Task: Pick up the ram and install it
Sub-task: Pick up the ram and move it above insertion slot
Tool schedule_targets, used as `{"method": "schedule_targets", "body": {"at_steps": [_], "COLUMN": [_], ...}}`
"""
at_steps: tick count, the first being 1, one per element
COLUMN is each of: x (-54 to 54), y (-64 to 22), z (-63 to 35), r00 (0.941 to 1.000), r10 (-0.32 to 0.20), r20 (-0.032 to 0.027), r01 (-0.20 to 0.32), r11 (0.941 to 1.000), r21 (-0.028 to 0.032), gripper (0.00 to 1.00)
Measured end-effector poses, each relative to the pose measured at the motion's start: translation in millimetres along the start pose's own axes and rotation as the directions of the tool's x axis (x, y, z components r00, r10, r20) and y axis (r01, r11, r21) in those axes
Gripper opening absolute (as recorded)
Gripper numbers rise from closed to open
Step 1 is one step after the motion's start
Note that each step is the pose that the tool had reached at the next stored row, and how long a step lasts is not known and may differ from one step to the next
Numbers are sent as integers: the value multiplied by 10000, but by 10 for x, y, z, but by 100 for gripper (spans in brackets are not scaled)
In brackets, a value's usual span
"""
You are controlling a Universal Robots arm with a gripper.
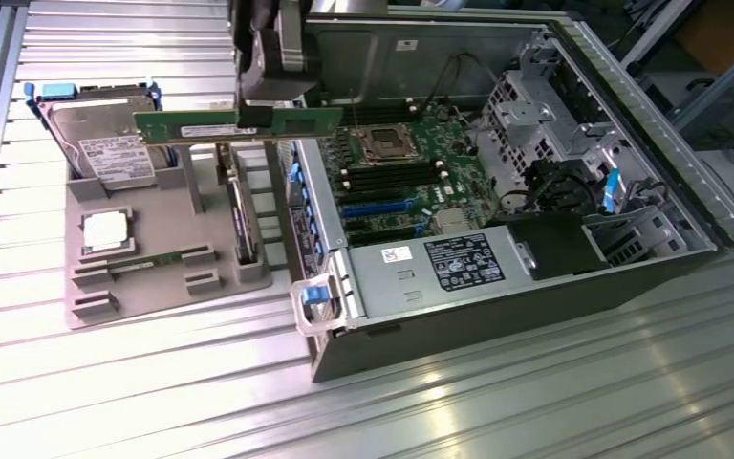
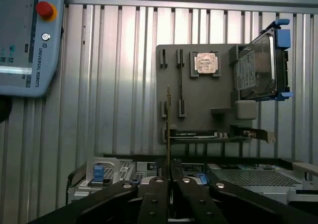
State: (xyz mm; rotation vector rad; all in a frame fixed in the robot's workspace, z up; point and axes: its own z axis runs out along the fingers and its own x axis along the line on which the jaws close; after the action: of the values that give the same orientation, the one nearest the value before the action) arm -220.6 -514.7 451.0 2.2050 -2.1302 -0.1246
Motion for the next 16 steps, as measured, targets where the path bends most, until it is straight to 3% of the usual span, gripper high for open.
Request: {"method": "schedule_targets", "body": {"at_steps": [4,16], "x": [9,19], "y": [-251,-792], "z": [-19,-66], "r00": [10000,10000], "r10": [1,1], "r20": [-7,-6], "r01": [-1,-1], "r11": [10000,10000], "r21": [-4,-11], "gripper": [13,13]}}
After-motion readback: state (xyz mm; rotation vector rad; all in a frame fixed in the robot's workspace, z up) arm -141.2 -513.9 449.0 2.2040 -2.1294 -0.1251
